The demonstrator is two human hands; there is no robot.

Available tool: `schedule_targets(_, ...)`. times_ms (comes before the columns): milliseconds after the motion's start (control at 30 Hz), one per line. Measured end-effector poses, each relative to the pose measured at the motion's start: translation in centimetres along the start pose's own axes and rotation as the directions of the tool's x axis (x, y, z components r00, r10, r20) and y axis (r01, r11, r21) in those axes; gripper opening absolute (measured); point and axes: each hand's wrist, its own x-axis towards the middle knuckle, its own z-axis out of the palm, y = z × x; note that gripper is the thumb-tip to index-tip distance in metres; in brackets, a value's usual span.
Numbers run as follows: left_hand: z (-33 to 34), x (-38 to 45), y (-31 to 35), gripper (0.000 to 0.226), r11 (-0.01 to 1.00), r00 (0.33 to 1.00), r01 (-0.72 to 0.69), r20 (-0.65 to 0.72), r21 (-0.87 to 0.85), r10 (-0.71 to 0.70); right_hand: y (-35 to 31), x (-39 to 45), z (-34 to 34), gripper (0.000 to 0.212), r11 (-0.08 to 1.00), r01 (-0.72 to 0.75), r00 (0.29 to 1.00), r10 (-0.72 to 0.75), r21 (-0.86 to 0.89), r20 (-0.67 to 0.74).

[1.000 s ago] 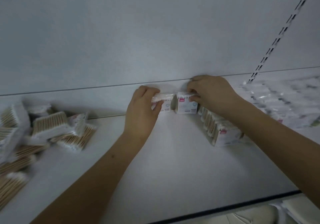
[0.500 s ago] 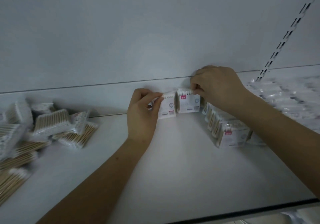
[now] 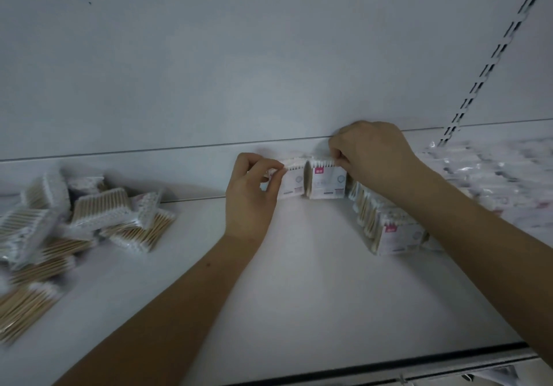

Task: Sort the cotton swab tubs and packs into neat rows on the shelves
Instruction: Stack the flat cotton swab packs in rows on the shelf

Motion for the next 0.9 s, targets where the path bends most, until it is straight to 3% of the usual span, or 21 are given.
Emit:
schedule_targets(267,0.0,-0.1,-0.3,0.011,1.0,0.999,-0.015,0.031,0.006,0.014,-0.3,-0.4,-0.3,0.012,0.999,-0.042,0.998,0.042,-0.018,0.039)
schedule_targets(433,-0.2,-0.2,-0.1,0.014,1.0,0.997,0.016,0.081,0.011,-0.017,-1.0,-0.3,-1.1,0.014,0.997,-0.073,0.987,0.076,-0.026,0.145)
schedule_targets(633,-3.2,-0.2,1.2,0.032,0.992,0.996,0.035,0.081,0.122,-0.045,-2.7,-0.8,-4.5,0.025,0.958,-0.096,0.98,0.139,0.271,-0.144)
schedule_targets(800,-8.2,-4.0,2.1,0.025,0.964,0.991,0.096,0.071,0.248,-0.116,-8.1,1.3,-6.9,0.029,0.813,0.076,0.906,0.186,0.578,-0.381)
schedule_targets(900,-11.9,-7.2,2.2,0.015,0.94,0.985,0.153,0.027,0.305,-0.169,-12.6,3.1,-7.5,0.031,0.677,0.196,0.881,0.195,0.709,-0.43)
